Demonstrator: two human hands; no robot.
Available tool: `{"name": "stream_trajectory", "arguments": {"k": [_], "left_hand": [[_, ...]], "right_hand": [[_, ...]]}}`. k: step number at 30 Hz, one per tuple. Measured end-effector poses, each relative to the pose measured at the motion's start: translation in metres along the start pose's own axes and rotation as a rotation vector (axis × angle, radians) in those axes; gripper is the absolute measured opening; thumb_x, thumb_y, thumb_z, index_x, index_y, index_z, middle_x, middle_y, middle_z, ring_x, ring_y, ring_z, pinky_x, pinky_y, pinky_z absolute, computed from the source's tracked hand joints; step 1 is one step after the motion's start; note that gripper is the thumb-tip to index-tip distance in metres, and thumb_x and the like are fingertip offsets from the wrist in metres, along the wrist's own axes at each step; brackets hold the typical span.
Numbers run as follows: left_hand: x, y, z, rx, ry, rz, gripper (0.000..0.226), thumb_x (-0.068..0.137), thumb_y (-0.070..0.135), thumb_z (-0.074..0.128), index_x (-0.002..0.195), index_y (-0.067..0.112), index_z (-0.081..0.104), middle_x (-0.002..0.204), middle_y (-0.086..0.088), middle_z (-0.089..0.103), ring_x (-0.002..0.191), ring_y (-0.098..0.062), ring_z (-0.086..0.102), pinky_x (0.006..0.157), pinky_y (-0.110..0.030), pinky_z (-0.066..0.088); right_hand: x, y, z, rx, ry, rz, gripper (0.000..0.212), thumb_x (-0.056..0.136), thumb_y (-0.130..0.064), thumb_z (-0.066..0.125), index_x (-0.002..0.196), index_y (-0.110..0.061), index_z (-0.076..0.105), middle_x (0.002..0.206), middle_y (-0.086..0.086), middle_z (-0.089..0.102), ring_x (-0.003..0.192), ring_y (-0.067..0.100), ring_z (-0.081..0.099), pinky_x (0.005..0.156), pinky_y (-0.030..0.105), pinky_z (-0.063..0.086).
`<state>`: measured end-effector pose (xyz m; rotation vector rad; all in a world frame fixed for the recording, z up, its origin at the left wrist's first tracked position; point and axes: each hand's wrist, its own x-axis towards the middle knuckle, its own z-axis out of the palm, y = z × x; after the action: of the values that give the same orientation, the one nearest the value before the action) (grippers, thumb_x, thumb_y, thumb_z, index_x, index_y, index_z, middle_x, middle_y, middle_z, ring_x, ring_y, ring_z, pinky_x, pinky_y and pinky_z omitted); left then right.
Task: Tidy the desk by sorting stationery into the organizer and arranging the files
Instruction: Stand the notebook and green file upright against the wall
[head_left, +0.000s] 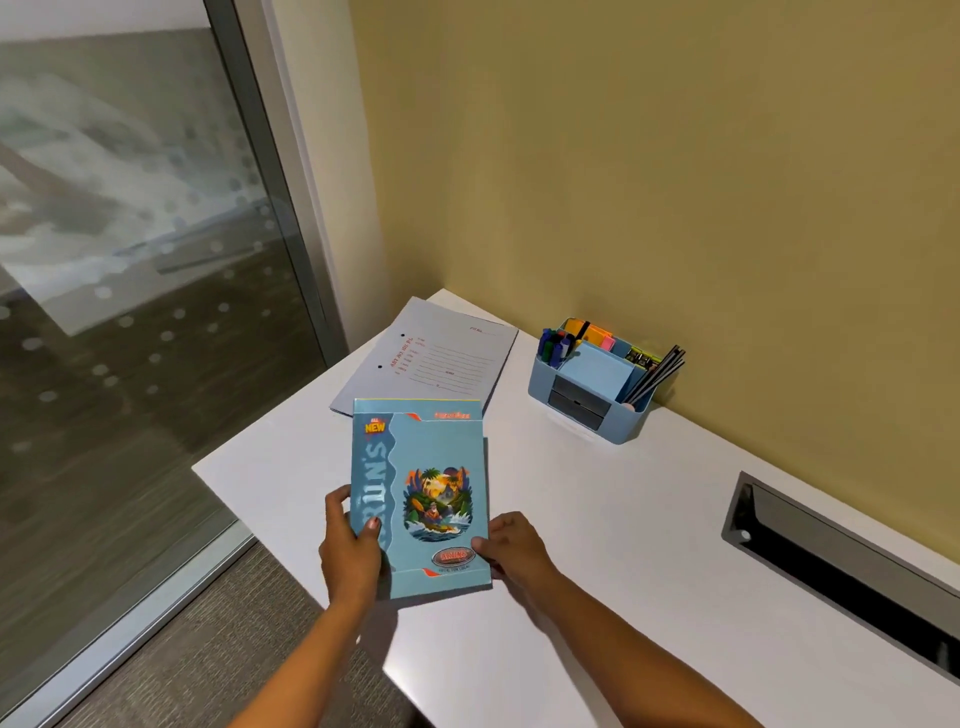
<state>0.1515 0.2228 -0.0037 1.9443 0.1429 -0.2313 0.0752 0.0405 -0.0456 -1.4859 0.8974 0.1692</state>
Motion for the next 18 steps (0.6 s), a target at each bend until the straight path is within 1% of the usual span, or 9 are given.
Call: {"name": "stream_trajectory", "arguments": {"k": [2,5,6,8,10,12,13,16,18], "left_hand": [[-0.003,0.008,0.009,-0.009,-0.065,0.047,0.036,0.094,0.008,0.051,0.114,0.036,0.038,0.105,-0.006,0.064,0.083,-0.028,0.067,0.068,-0.042,0.057],[-0.01,0.02,0.023,-0.036,-0.137,0.11,0.037,0.094,0.008,0.05,0.113,0.037,0.041,0.1,0.0,0.067,0.08,-0.022,0.07,0.064,-0.042,0.058],[-0.012,0.024,0.028,-0.036,-0.157,0.137,0.037,0.093,0.007,0.051,0.112,0.038,0.042,0.098,0.002,0.068,0.079,-0.02,0.07,0.062,-0.041,0.058],[-0.016,0.036,0.04,-0.036,-0.209,0.198,0.038,0.092,0.007,0.053,0.111,0.038,0.043,0.095,0.007,0.069,0.078,-0.016,0.07,0.058,-0.038,0.058],[-0.019,0.047,0.054,-0.041,-0.274,0.247,0.038,0.092,0.009,0.054,0.112,0.039,0.043,0.097,0.008,0.069,0.08,-0.014,0.07,0.059,-0.038,0.059],[-0.023,0.057,0.07,-0.043,-0.337,0.289,0.036,0.092,0.01,0.055,0.115,0.035,0.044,0.098,0.007,0.069,0.081,-0.014,0.071,0.059,-0.034,0.059],[-0.025,0.062,0.078,-0.046,-0.362,0.31,0.035,0.092,0.011,0.056,0.116,0.034,0.044,0.098,0.007,0.069,0.08,-0.014,0.071,0.057,-0.03,0.058],[-0.032,0.075,0.104,-0.071,-0.434,0.355,0.031,0.092,0.014,0.058,0.117,0.03,0.048,0.1,0.007,0.068,0.079,-0.01,0.071,0.054,-0.022,0.056],[-0.037,0.08,0.122,-0.088,-0.508,0.369,0.03,0.092,0.017,0.058,0.118,0.028,0.05,0.105,0.005,0.069,0.082,-0.011,0.071,0.059,-0.022,0.058]], "right_hand": [[-0.003,0.002,-0.008,0.059,0.018,-0.051,0.048,0.065,-0.033,0.081,0.095,-0.026,0.044,0.104,0.007,0.069,0.086,0.023,0.071,0.078,0.047,0.058],[-0.005,0.005,-0.023,0.16,0.056,-0.102,0.075,0.043,-0.057,0.083,0.103,-0.032,0.045,0.112,0.001,0.066,0.095,0.021,0.069,0.083,0.049,0.056],[-0.007,0.005,-0.029,0.205,0.058,-0.11,0.082,0.04,-0.059,0.084,0.107,-0.031,0.046,0.115,0.001,0.064,0.099,0.021,0.068,0.086,0.05,0.055],[-0.016,0.004,-0.042,0.293,0.046,-0.105,0.087,0.041,-0.056,0.085,0.114,-0.025,0.049,0.117,0.002,0.064,0.103,0.023,0.066,0.09,0.05,0.053],[-0.027,0.004,-0.058,0.353,0.03,-0.102,0.079,0.055,-0.048,0.085,0.119,-0.018,0.051,0.117,0.005,0.066,0.103,0.025,0.067,0.091,0.049,0.053],[-0.037,0.006,-0.074,0.378,0.056,-0.127,0.05,0.076,-0.031,0.078,0.117,-0.014,0.056,0.113,0.008,0.069,0.1,0.026,0.068,0.091,0.05,0.053],[-0.04,0.008,-0.083,0.383,0.087,-0.143,0.038,0.081,-0.024,0.073,0.114,-0.015,0.058,0.111,0.007,0.07,0.099,0.026,0.069,0.091,0.05,0.052],[-0.049,0.014,-0.108,0.38,0.274,-0.178,0.026,0.084,-0.021,0.07,0.108,-0.023,0.061,0.105,0.001,0.072,0.094,0.023,0.07,0.087,0.052,0.054],[-0.054,0.02,-0.122,0.421,0.404,-0.19,0.023,0.085,-0.017,0.069,0.104,-0.025,0.061,0.102,-0.001,0.072,0.09,0.021,0.071,0.082,0.049,0.057]]}}
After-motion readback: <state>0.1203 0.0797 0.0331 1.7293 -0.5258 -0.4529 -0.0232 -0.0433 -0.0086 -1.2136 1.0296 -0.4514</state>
